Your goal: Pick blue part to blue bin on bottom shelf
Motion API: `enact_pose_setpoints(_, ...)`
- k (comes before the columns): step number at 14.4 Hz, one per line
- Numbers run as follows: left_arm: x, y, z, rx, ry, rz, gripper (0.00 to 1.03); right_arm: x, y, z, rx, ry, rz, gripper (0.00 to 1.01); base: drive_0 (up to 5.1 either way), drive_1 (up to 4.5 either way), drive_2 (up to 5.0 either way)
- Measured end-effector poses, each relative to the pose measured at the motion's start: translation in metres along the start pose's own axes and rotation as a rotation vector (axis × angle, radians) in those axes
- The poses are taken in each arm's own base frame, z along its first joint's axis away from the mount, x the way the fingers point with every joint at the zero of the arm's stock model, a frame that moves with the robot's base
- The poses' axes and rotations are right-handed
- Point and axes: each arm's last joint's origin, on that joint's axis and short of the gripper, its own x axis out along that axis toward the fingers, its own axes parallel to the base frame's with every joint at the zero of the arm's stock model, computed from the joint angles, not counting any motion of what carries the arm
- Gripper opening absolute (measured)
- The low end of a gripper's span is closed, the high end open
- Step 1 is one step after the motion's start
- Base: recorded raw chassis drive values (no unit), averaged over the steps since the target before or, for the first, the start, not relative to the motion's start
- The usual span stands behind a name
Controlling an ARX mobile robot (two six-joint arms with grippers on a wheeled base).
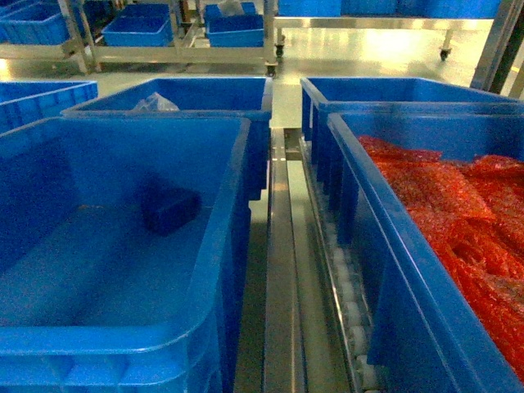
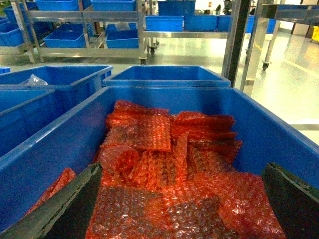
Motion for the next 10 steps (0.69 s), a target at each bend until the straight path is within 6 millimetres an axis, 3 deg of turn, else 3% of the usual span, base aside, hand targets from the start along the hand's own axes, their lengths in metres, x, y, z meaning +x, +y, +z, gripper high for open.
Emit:
enact_pose_setpoints(3,0.0000,0.0000,0.0000,0.000,0.000,0.000,0.68,0.0000,0.0000,0.0000,0.000,0.000,0.000,0.98,0.0,0.00,0.0)
enact_pose_setpoints(4,0.0000,0.0000,0.0000,0.000,0.000,0.000,0.95,0.0000,0.0000,0.0000,0.000,0.000,0.000,0.98,0.0,0.00,0.0)
enact_pose_setpoints(10,0.0000,0.0000,0.0000,0.001,0.000,0.000,0.98,0.0000,0.0000,0.0000,0.000,0.000,0.000,0.98,0.0,0.00,0.0)
